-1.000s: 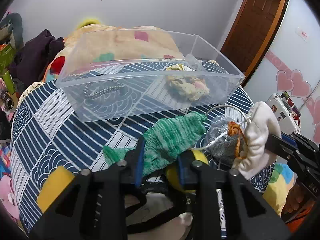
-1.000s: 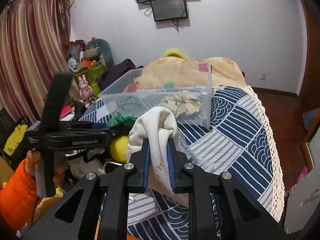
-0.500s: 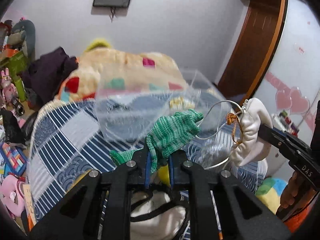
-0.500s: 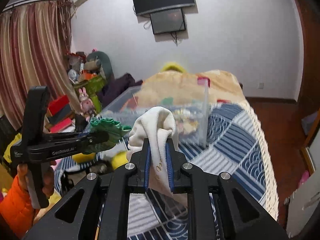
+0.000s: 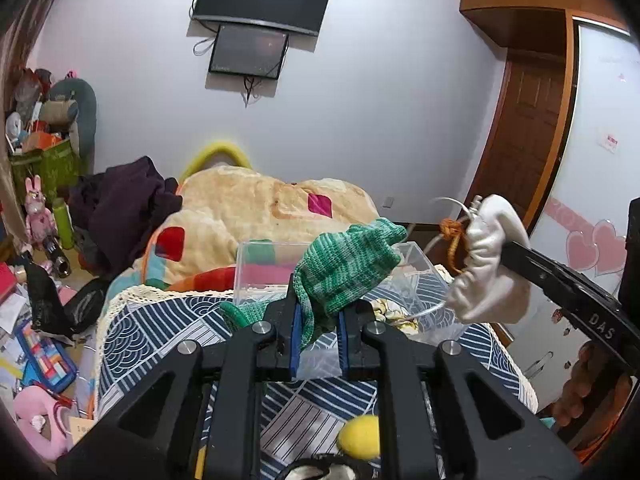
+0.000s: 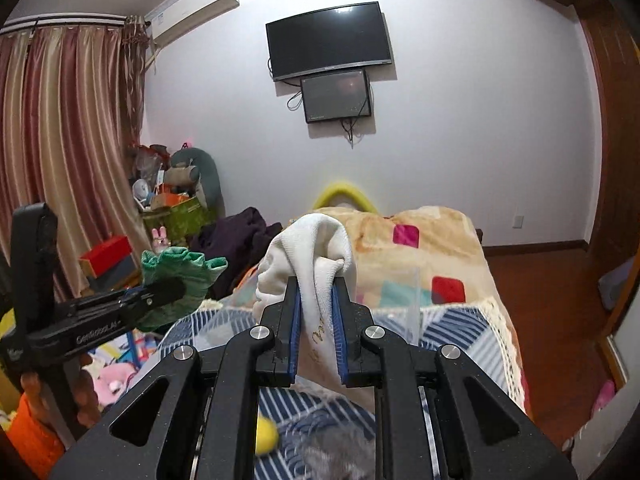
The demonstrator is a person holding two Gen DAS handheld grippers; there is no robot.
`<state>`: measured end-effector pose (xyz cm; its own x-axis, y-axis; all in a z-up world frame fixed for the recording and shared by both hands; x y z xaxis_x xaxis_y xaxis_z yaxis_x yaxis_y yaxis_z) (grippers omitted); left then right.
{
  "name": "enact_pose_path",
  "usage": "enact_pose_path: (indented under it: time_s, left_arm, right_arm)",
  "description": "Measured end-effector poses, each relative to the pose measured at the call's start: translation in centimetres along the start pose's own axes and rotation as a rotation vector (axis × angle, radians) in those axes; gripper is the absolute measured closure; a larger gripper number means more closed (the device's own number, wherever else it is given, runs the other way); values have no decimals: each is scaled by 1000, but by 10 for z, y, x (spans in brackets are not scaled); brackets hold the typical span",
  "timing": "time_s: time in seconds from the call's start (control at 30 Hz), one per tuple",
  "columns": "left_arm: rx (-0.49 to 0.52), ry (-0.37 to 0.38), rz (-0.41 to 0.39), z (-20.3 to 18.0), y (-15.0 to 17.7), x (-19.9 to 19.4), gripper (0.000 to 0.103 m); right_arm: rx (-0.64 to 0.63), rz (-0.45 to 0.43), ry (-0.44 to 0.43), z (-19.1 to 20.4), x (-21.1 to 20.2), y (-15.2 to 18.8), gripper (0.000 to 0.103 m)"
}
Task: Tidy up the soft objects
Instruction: 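Lift the pouch with the right tool while the left tool grasps the green knitted sock, then drop the pouch and the sock into the clear box, opening both tools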
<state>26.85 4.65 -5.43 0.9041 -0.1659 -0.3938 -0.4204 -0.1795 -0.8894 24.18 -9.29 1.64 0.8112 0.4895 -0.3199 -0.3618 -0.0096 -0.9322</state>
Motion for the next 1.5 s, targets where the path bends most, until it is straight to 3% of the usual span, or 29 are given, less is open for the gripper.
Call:
enact_pose_path:
  time_s: [0.43, 0.83, 0.93, 1.07, 1.2, 1.3, 1.5]
  left_arm:
    - [64, -51, 160, 6, 36, 76, 89]
    - [143, -77, 245, -1, 58, 101, 87]
    - [157, -69, 253, -4, 60, 100, 79]
    - [164, -46, 246, -10, 59, 89, 64]
    - [169, -34, 213, -15, 51, 72, 48]
    - [148, -30, 174, -17, 41, 53, 43]
    - [124, -45, 88, -15, 22, 15, 28]
  right_arm:
    - [-42, 192, 12, 6, 75, 36, 90]
    - [-63, 347, 20, -5, 95, 73, 90]
    - [-62, 357, 9, -5, 91, 75, 89]
    - [-75, 344, 3, -3, 81, 72, 74]
    - [-87, 308, 3, -3, 67, 64, 63]
    - [-84, 269, 8, -6, 54, 56, 54]
    - [-72, 190, 4, -8, 25, 40, 49]
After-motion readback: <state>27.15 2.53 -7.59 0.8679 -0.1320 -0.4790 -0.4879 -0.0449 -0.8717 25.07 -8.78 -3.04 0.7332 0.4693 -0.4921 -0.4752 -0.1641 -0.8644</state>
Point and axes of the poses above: each gripper's, at about its wrist camera, not at the fingertips, and x roughly the way its jaws point, z to its left, y to its underside, the point moved 9 cm from there along x, roughly the way its jaws point, and after that the axes turned 4 degrees about -z, right-handed, at the moved point
